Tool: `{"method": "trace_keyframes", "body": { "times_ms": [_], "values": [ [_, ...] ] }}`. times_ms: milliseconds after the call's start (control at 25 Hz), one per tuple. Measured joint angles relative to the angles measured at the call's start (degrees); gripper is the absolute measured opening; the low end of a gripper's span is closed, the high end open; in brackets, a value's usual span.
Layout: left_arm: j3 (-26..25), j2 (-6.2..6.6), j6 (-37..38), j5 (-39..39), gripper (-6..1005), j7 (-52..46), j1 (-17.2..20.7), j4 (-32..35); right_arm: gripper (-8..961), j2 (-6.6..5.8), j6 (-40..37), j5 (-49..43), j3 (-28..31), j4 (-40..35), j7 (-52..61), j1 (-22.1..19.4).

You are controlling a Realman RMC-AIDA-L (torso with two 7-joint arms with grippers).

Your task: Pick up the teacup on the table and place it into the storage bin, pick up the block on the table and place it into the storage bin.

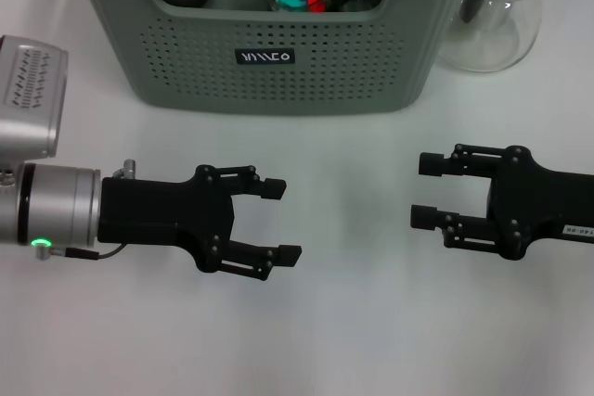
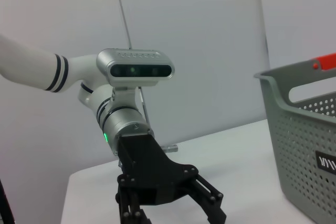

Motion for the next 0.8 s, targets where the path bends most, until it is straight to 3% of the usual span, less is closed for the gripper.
{"method": "trace_keyframes", "body": {
  "times_ms": [240, 520, 800],
  "values": [
    [-0.6, 0.07, 0.3, 0.7, 887, 0.1, 0.0, 0.0, 683, 0.00, -0.2, -0.4, -0.3, 1.3, 0.0, 0.8],
    [-4.2, 0.39, 9.0, -2.8, 887, 1.2, 0.2, 1.6, 683, -0.01, -3.7, 0.0, 0.4, 1.0, -0.1, 0.9],
    [-4.3, 0.38, 8.5, -2.5, 887, 1.4, 0.2, 1.7, 683, -0.08, -3.3, 0.0, 0.5, 1.1, -0.1, 1.2]
  ]
}}
